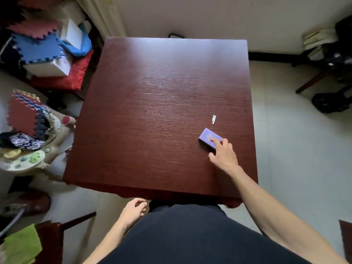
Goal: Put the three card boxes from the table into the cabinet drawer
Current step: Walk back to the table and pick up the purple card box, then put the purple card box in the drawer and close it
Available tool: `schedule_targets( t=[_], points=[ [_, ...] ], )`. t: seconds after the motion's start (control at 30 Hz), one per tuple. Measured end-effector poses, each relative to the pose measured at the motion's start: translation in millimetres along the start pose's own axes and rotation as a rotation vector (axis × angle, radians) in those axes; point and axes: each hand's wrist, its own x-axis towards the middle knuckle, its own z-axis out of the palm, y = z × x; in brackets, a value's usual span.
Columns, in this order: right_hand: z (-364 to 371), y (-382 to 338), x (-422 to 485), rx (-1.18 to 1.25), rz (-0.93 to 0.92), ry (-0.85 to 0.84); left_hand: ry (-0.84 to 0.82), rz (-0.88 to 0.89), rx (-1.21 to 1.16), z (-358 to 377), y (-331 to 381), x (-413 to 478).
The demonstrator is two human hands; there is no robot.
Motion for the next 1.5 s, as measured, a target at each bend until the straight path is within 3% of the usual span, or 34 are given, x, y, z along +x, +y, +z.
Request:
schedule_targets(
  t=[0.1, 0.5, 0.7, 0.83, 1.13, 1.37, 1.5],
  points=[
    [-3, -13, 30, -0.126, -0.048, -0.036, 0.004, -0.010, 0.007, -3, -3, -3],
    [2, -22, 62, -0.185, -0.093, -0.084, 0.050, -0.101, -0.005, -12, -25, -20],
    [3, -2, 28, 0.058, -0.023, -0.033, 0.001, -0.081, 0.064, -10, -18, -12],
    [13, 26, -24, 0.320, 0.132, 0.018, -0.085, -0.031, 0.183, -15, -7, 1],
    [99, 99, -204, 0.877, 0.657, 0.327, -0.335, 0.089, 0.618, -14, 12, 43],
    [219, 104, -373, 1.320, 1.129, 0.587, -0.521, 0.302, 1.121, 59, 44, 43],
    [267, 88, -431, 1.550, 1.314, 0.750, -0.624, 0.407, 1.271, 130, 60, 15]
  ],
)
